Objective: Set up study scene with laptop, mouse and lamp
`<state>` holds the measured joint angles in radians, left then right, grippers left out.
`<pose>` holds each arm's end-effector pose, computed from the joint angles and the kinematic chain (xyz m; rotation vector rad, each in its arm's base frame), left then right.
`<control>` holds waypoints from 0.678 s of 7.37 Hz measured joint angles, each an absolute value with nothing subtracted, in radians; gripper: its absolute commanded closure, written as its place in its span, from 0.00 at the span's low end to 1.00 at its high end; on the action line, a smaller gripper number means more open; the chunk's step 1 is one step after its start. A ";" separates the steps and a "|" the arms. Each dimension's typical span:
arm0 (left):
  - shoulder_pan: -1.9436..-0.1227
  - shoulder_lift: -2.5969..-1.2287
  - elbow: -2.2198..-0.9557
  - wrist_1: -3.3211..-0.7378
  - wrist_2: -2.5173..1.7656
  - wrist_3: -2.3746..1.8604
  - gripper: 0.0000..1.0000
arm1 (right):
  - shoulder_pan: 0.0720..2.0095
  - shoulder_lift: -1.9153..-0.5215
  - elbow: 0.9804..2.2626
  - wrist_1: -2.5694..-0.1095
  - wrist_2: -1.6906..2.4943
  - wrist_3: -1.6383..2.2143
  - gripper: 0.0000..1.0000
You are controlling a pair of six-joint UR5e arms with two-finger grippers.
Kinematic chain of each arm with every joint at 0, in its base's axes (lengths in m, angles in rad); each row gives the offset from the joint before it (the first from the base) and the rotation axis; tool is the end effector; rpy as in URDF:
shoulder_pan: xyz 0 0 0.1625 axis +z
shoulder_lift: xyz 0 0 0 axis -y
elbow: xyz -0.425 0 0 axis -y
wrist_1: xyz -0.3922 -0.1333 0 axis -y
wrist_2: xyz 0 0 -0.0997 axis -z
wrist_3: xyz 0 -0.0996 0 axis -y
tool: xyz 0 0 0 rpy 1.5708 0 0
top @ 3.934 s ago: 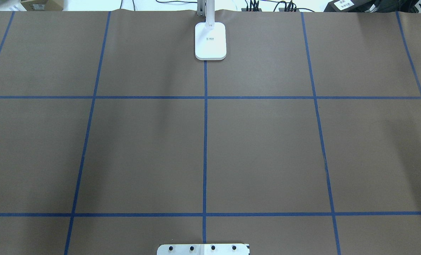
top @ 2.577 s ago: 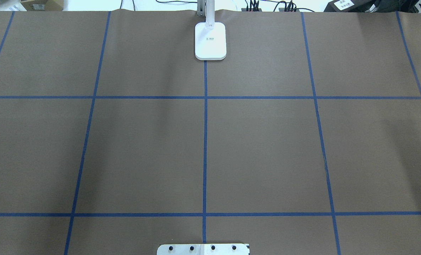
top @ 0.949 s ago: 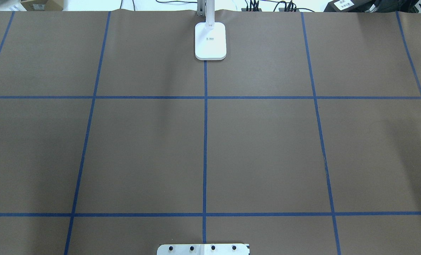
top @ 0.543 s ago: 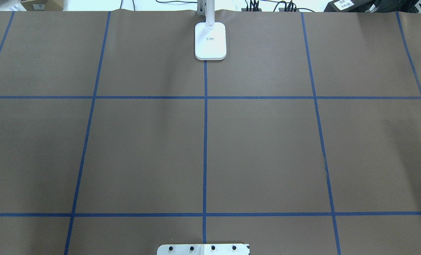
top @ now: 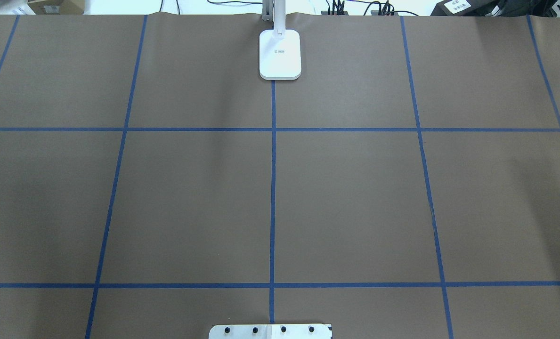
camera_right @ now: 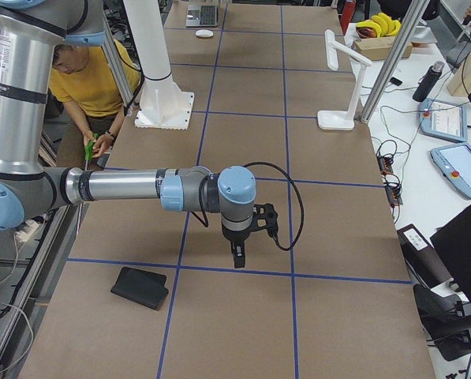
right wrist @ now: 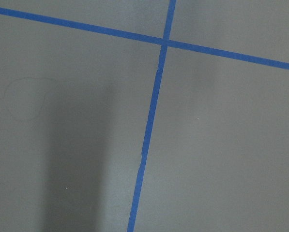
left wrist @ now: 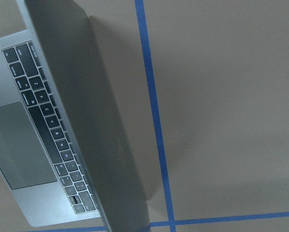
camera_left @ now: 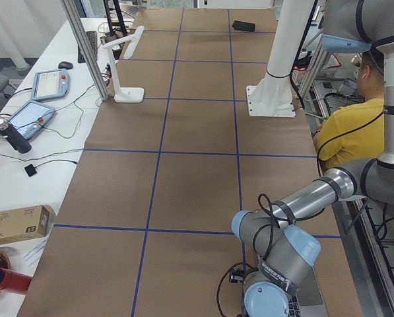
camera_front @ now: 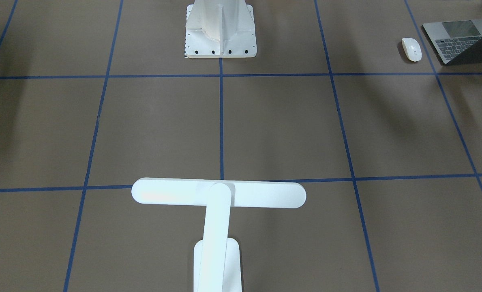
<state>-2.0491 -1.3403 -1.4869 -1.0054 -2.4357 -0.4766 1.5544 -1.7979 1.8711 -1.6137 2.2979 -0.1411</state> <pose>-0.1844 -0.2307 0.8156 -0.8785 0.8630 -1.2189 0.0606 -0.3984 0.6193 0.0743 -0.7247 -0.1615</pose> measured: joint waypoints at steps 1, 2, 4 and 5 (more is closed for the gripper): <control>-2.055 -1.335 -1.486 -1.006 -2.434 -0.471 1.00 | 1.554 -1.798 1.871 -1.613 2.298 -0.141 0.00; -2.058 -1.327 -1.488 -1.006 -2.431 -0.455 1.00 | 1.554 -1.798 1.872 -1.613 2.298 -0.141 0.00; -2.060 -1.313 -1.497 -1.001 -2.425 -0.411 1.00 | 1.554 -1.797 1.873 -1.613 2.298 -0.141 0.00; -2.060 -1.311 -1.514 -0.998 -2.424 -0.404 1.00 | 1.554 -1.796 1.874 -1.613 2.298 -0.141 0.00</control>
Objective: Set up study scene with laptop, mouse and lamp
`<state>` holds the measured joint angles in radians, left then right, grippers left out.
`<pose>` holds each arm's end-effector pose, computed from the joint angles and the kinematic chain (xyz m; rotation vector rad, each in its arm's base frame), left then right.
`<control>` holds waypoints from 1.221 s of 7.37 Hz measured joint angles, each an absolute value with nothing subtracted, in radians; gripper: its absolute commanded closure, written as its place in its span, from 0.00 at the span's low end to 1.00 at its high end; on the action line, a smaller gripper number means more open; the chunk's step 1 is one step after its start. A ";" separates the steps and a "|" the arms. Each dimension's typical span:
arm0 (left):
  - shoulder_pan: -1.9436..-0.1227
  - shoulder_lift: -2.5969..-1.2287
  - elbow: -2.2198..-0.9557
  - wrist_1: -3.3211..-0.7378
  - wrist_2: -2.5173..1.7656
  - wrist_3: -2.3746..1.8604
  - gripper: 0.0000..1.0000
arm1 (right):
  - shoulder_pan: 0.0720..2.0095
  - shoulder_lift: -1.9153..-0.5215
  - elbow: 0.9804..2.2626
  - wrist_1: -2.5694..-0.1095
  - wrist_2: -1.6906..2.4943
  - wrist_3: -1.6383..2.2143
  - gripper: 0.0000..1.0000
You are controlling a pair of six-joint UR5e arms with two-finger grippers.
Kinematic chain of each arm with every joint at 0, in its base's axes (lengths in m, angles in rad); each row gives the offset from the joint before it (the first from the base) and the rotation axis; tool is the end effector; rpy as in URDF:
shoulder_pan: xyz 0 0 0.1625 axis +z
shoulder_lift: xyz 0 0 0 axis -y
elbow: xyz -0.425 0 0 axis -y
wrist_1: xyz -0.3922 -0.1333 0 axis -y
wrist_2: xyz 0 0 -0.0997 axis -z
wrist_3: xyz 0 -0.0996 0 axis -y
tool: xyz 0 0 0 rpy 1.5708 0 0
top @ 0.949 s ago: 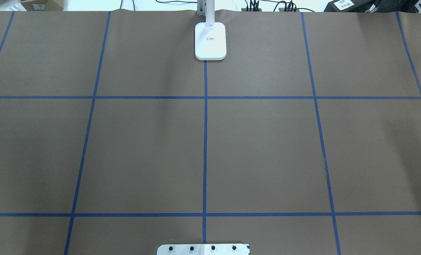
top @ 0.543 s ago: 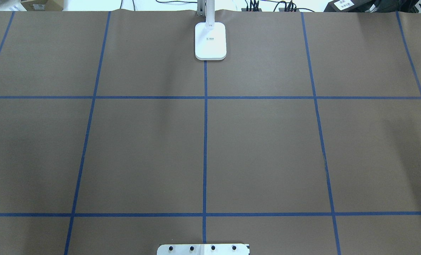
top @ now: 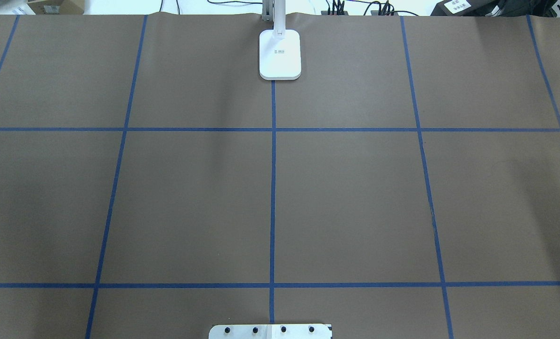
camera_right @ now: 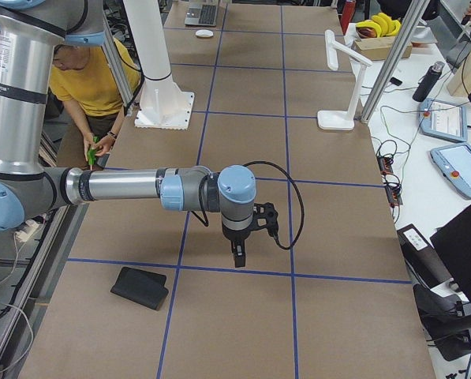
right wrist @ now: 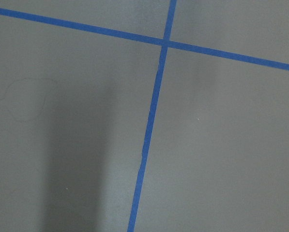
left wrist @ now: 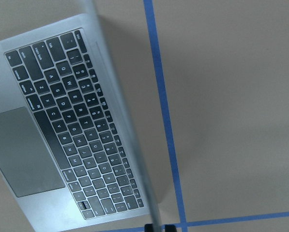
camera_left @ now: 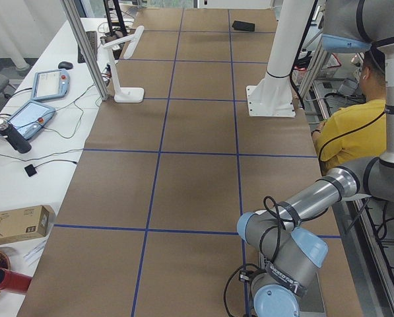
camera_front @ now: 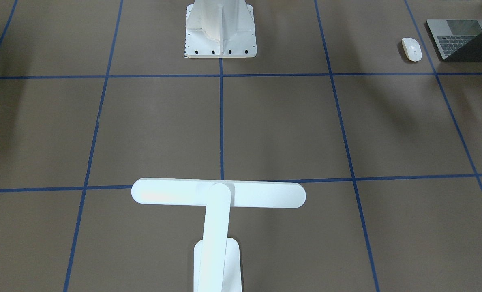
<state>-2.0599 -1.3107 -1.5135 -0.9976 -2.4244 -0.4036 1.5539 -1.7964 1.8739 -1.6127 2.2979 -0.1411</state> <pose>-0.1807 -0.2155 0.8143 -0.8489 0.8811 -1.1645 0.0604 -0.3993 0.6172 0.0792 -0.7244 -0.1639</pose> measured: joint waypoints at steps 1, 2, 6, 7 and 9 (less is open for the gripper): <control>-2.060 -1.313 -1.544 -0.982 -2.424 -0.402 1.00 | 1.554 -1.796 1.874 -1.613 2.298 -0.141 0.00; -2.058 -1.323 -1.576 -0.953 -2.424 -0.405 1.00 | 1.554 -1.795 1.874 -1.613 2.298 -0.141 0.00; -2.054 -1.461 -1.655 -0.868 -2.451 -0.573 1.00 | 1.554 -1.793 1.872 -1.614 2.298 -0.139 0.00; -2.045 -1.494 -1.673 -0.869 -2.476 -0.636 1.00 | 1.554 -1.793 1.870 -1.614 2.298 -0.139 0.00; -1.989 -1.560 -1.707 -0.874 -2.542 -0.734 1.00 | 1.554 -1.793 1.867 -1.614 2.298 -0.138 0.00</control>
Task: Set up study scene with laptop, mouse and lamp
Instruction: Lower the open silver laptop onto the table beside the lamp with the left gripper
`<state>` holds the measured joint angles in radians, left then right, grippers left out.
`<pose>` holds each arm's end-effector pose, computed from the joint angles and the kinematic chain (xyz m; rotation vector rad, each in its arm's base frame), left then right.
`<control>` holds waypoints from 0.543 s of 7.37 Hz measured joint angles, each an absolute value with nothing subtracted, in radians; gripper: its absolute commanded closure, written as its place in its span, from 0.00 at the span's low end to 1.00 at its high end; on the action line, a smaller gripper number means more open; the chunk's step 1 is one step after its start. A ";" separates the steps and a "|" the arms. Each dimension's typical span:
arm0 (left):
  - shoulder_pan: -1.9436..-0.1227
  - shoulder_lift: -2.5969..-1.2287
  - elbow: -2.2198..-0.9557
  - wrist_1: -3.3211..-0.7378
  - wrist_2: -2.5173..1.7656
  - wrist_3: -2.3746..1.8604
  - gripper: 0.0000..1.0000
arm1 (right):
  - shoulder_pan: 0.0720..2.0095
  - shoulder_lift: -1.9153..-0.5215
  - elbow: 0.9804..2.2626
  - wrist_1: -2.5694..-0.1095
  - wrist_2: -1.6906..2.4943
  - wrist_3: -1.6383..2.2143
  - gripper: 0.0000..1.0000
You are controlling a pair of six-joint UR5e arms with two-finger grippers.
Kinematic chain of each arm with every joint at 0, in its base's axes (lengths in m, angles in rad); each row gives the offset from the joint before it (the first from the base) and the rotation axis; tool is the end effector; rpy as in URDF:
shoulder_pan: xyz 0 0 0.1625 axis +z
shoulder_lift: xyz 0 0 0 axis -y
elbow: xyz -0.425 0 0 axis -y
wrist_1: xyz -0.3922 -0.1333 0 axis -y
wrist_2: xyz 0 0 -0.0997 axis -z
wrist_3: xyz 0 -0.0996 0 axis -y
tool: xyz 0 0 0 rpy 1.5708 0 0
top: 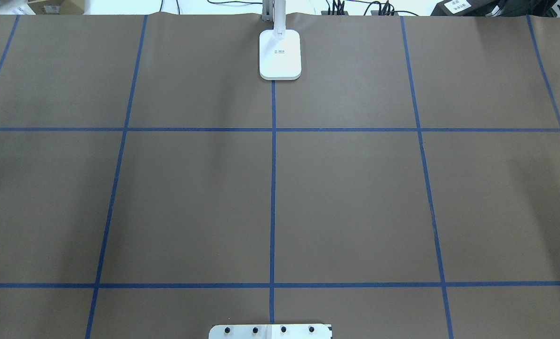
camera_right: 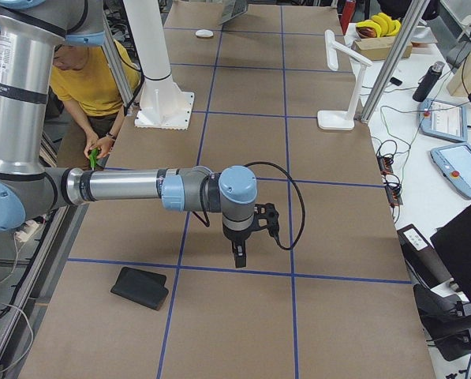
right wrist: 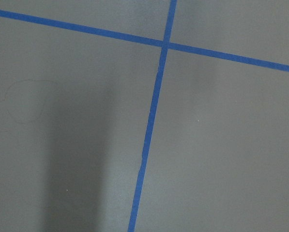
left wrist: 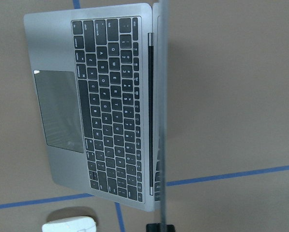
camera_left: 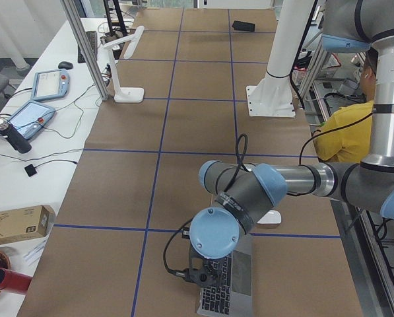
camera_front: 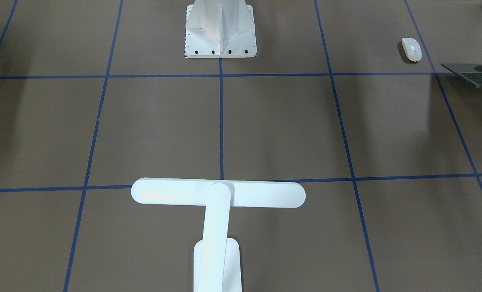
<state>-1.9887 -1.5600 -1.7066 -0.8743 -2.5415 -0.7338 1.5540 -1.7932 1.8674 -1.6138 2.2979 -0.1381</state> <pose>-0.2245 -0.3796 0.6398 -0.7221 0.9187 -1.3056 0.0604 -0.4004 0.6192 0.0739 -0.7247 -0.1593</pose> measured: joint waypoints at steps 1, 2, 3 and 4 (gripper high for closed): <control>-1.950 -1.603 -1.714 -0.876 -2.572 -0.791 1.00 | 1.554 -1.793 1.866 -1.614 2.298 -0.138 0.00; -1.907 -1.657 -1.718 -0.878 -2.597 -0.861 1.00 | 1.554 -1.793 1.865 -1.614 2.298 -0.137 0.00; -1.864 -1.716 -1.721 -0.879 -2.613 -0.935 1.00 | 1.554 -1.793 1.864 -1.614 2.298 -0.137 0.00; -1.821 -1.781 -1.723 -0.880 -2.625 -1.015 1.00 | 1.554 -1.793 1.864 -1.614 2.298 -0.137 0.00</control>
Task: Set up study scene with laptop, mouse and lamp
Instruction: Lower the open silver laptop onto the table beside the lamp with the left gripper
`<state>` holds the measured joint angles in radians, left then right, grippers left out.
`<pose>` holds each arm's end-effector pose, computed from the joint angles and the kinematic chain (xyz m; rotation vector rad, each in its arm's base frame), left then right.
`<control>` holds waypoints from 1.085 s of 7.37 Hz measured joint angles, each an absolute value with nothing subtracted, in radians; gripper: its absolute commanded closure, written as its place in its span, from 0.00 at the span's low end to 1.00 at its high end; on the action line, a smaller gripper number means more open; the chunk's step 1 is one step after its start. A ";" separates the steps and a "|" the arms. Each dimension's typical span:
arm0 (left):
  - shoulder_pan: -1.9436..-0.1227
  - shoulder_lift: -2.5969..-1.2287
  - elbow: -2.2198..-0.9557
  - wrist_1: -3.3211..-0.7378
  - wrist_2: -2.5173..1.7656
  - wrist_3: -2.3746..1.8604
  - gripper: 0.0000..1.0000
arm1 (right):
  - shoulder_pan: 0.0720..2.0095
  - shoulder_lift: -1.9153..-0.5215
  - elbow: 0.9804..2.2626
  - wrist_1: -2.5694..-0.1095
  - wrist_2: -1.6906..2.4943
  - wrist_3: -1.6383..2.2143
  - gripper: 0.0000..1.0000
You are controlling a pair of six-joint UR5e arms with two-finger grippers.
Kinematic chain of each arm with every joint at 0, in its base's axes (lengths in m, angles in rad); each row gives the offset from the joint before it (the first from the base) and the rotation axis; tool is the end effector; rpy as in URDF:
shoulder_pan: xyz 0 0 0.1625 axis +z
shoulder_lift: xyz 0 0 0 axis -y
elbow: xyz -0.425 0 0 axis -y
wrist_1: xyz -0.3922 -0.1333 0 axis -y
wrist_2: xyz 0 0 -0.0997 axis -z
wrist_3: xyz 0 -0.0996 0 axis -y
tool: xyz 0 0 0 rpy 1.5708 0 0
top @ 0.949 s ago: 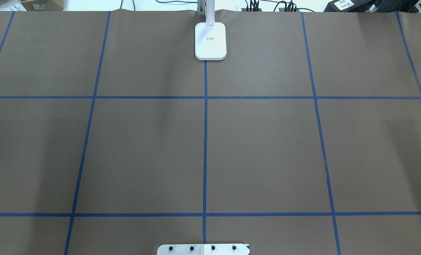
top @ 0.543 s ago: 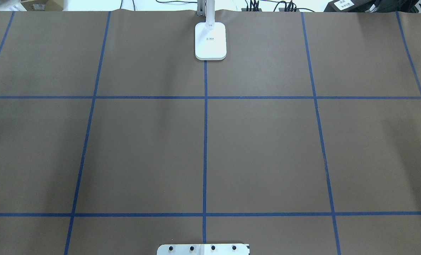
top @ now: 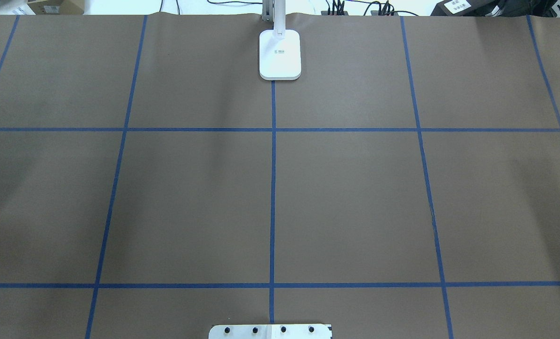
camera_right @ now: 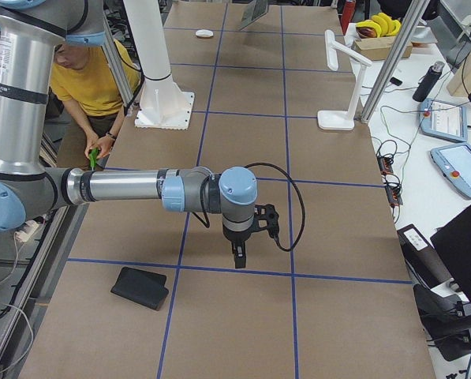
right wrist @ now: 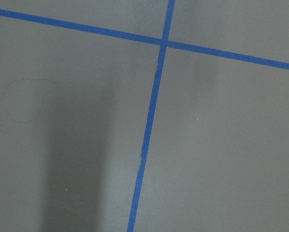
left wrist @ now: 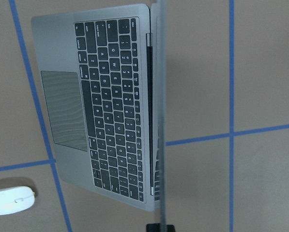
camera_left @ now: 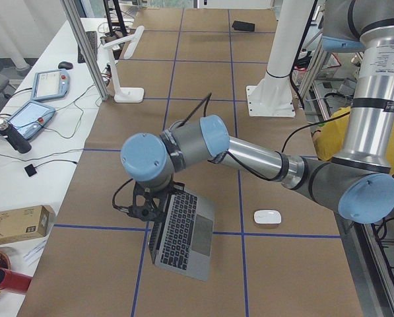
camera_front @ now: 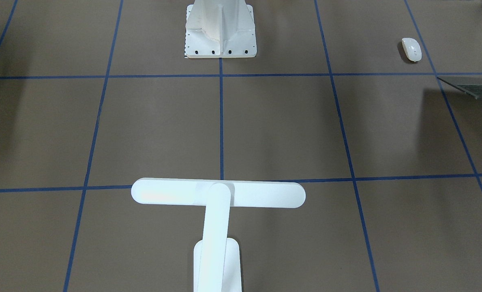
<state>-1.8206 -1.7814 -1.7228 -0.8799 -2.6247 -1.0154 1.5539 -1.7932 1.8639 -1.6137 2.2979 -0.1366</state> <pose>-0.1773 -0.5059 0.5177 -0.7218 0.9297 -1.3016 0.0603 -0.4003 0.6209 0.0701 -0.7249 -0.1568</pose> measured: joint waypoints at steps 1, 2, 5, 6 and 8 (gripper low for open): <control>-1.780 -1.846 -1.724 -0.880 -2.647 -1.098 1.00 | 1.554 -1.793 1.864 -1.614 2.298 -0.137 0.00; -1.739 -1.903 -1.727 -0.886 -2.677 -1.175 1.00 | 1.554 -1.793 1.864 -1.614 2.298 -0.136 0.00; -1.574 -2.015 -1.746 -1.055 -2.713 -1.516 1.00 | 1.554 -1.793 1.863 -1.614 2.298 -0.135 0.00; -1.522 -2.038 -1.748 -1.144 -2.713 -1.655 1.00 | 1.554 -1.793 1.863 -1.614 2.298 -0.135 0.00; -1.418 -2.118 -1.749 -1.235 -2.696 -1.895 1.00 | 1.554 -1.793 1.862 -1.614 2.298 -0.135 0.00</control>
<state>-1.4177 -2.1176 -1.7489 -1.2346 -2.6963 -1.8947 1.5539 -1.7932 1.8623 -1.6144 2.2979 -0.1350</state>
